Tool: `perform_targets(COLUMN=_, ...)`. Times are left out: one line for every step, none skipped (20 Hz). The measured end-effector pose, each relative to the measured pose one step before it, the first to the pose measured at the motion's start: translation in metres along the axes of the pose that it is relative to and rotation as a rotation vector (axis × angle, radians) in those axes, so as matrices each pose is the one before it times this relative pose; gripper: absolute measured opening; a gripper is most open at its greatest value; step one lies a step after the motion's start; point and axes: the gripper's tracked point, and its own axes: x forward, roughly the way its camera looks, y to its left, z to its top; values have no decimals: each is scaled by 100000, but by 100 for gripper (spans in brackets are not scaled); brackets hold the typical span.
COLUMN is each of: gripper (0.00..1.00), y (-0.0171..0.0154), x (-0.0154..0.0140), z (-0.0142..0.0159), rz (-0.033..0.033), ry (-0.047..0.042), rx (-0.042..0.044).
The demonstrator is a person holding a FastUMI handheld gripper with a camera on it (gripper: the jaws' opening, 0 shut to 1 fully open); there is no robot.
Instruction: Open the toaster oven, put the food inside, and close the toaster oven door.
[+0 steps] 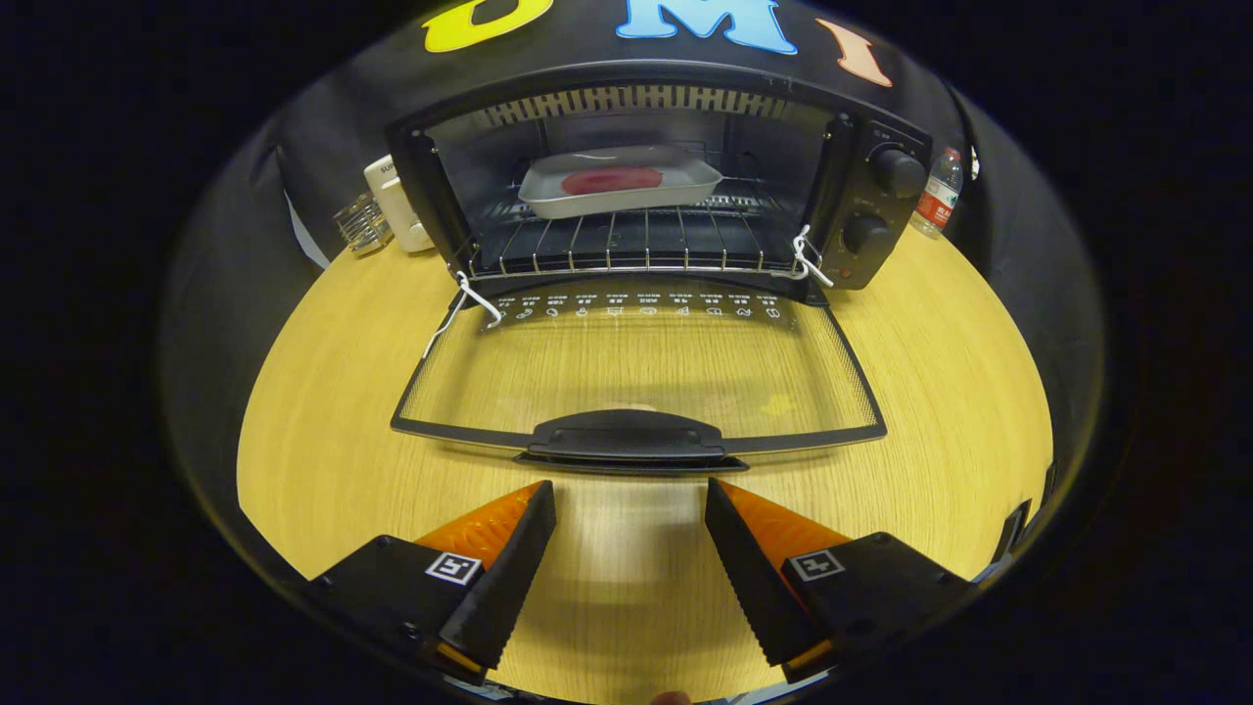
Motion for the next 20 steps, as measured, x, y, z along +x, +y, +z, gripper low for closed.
perform_targets(gripper=98, y=21, x=216, z=4, rz=-127, ry=186, rx=397)
perform_targets(gripper=98, y=-64, x=135, z=-83, rz=-475, ry=634, rx=-130)
perform_targets(gripper=97, y=-191, x=67, z=98, rz=-974, ry=-697, rx=19)
perform_targets(gripper=96, y=18, x=-91, z=-47, rz=-411, ry=100, rx=-68)
perform_targets(gripper=96, y=-71, x=185, z=48, rz=-597, ry=-944, rx=-337)
perform_targets(gripper=96, y=25, x=-49, z=15, rz=-754, ry=-931, rx=84)
perform_targets(gripper=95, y=-37, x=36, z=19, rz=-849, ry=-1173, rx=461)
perform_targets(gripper=95, y=95, x=-142, z=133, rz=-248, ry=-1023, rx=207)
perform_targets(gripper=95, y=-54, x=-133, z=-20, rz=95, ry=-1131, rx=-523)
perform_targets(gripper=95, y=31, x=-252, z=156, rz=521, ry=-1253, rx=-575)
perform_targets(gripper=95, y=2, x=-360, z=44, rz=546, ry=-1428, rx=-241)
perform_targets(gripper=95, y=6, x=-424, z=175, rz=374, ry=-1341, rx=100)
perform_targets(gripper=95, y=-16, x=-246, z=70, rz=133, ry=-1219, rx=295)
perform_targets(gripper=95, y=4, x=-265, z=213, rz=-73, ry=-1229, rx=123)
perform_targets(gripper=95, y=9, x=-275, z=192, rz=-202, ry=-1132, rx=-153)
perform_targets(gripper=95, y=-4, x=-296, z=134, rz=-193, ry=-804, rx=-972)
perform_targets(gripper=95, y=-115, x=-258, z=184, rz=-131, ry=-1154, rx=-1309)
perform_targets(gripper=95, y=-89, x=-545, z=222, rz=-97, ry=-1215, rx=-1198)
perform_targets(gripper=95, y=-20, x=-633, z=214, rz=-257, ry=-1189, rx=-815)
perform_targets(gripper=95, y=-15, x=-397, z=294, rz=-444, ry=-1039, rx=-326)
